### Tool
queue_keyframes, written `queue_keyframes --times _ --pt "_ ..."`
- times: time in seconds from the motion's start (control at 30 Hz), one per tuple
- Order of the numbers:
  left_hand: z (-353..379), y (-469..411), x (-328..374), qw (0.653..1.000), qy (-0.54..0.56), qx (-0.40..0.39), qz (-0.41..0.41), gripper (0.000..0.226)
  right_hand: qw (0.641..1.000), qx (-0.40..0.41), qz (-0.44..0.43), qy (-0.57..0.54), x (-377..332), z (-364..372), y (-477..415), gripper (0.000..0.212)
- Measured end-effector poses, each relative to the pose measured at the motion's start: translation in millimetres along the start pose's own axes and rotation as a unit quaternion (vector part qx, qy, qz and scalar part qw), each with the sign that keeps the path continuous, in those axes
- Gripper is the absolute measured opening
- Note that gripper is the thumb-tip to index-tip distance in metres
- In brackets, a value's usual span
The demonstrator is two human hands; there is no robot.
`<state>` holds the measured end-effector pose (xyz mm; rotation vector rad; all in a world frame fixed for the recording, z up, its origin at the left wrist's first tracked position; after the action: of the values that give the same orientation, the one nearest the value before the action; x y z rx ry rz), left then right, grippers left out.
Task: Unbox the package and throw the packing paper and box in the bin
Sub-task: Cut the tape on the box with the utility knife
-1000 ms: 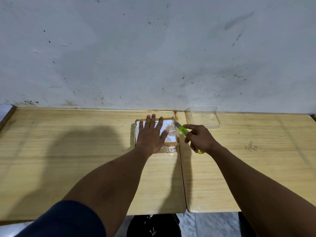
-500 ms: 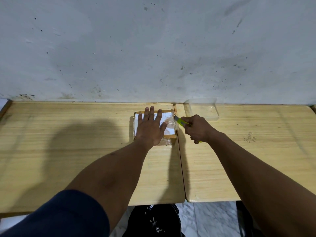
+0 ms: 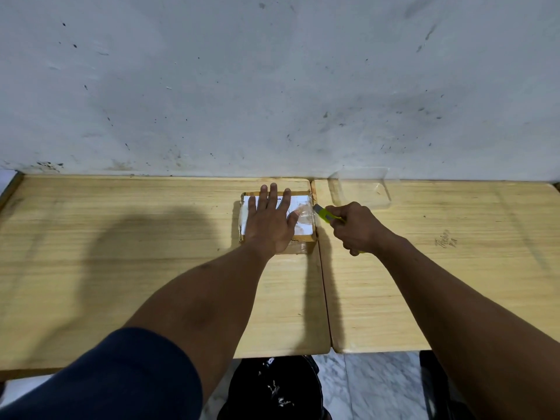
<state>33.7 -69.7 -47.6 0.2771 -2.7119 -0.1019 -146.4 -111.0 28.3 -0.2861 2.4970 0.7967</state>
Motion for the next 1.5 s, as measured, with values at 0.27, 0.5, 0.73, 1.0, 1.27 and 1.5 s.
queue_keyframes --times 0.27,0.5,0.73,1.0,1.27,1.5 --pt "-0.5 0.7 -0.3 1.0 -0.007 -0.004 0.001 0.062 1.0 -0.004 0.0 -0.01 0.2 -1.2 9.9 0.049" --pt "-0.7 1.0 -0.5 1.0 -0.01 0.002 0.01 0.062 1.0 0.014 -0.014 0.011 -2.3 1.3 19.2 0.047" --pt "-0.3 0.6 -0.8 1.0 -0.004 0.001 0.008 0.062 1.0 0.01 -0.013 0.024 -1.1 3.3 22.2 0.046" --pt "-0.4 0.9 -1.1 1.0 -0.008 0.003 0.012 0.062 0.999 0.001 -0.012 0.045 -0.1 5.2 32.4 0.041" --pt "-1.1 0.9 -1.7 1.0 -0.003 0.001 0.013 0.062 0.995 -0.017 -0.02 0.099 -0.1 16.5 43.5 0.039" --pt "-3.4 1.4 -1.5 1.0 0.005 -0.009 0.019 0.062 0.995 -0.013 -0.014 0.101 0.5 19.5 47.8 0.041"
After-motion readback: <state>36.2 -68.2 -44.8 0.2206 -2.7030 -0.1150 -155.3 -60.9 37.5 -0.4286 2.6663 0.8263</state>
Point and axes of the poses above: each hand's wrist, its own y-axis away from the middle knuckle, its own z-axis out of the palm, x = y × z, the point moved 3 cm from there along -y, towards the middle knuckle, and after that the axes turned 13 degrees about y, right-handed, at the moved point
